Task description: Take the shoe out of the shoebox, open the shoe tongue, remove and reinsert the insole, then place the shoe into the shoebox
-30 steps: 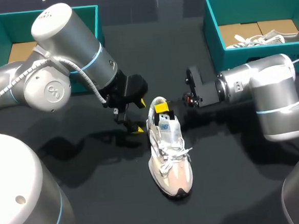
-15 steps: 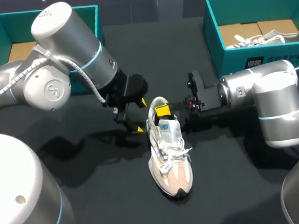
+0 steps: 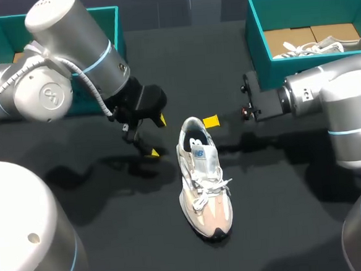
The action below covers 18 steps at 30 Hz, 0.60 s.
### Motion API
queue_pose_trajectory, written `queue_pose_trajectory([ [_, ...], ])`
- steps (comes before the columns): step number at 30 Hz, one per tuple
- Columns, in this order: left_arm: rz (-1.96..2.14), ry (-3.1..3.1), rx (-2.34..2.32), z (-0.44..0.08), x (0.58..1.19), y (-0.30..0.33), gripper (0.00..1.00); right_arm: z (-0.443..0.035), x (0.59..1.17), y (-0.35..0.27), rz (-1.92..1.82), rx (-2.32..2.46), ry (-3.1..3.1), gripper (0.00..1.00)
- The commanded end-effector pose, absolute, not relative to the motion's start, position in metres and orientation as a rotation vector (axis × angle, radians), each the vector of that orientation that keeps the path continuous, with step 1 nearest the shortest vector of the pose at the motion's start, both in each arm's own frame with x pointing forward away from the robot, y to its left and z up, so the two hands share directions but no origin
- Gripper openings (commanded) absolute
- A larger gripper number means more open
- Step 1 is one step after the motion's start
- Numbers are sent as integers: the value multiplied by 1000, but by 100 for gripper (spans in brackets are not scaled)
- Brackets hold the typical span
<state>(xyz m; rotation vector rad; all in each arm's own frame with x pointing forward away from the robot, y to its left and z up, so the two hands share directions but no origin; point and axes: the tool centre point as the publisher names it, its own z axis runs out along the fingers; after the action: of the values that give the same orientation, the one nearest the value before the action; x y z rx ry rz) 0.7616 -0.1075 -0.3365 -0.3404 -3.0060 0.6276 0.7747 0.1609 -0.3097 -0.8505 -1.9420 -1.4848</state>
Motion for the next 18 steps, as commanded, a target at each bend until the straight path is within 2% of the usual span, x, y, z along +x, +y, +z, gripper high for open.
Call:
queue_pose_trajectory([
  [1, 598, -2998, -371, -324, 765, -91, 100, -301, 770, 146, -1446, -908, -1967, 40],
  [10, 506, -2969, -461, -313, 776, -59, 100, -284, 772, 106, -1222, -1099, -2050, 39],
  [18, 446, -2922, -540, -303, 790, -34, 100, -272, 781, 77, -864, -1256, -2093, 37],
])
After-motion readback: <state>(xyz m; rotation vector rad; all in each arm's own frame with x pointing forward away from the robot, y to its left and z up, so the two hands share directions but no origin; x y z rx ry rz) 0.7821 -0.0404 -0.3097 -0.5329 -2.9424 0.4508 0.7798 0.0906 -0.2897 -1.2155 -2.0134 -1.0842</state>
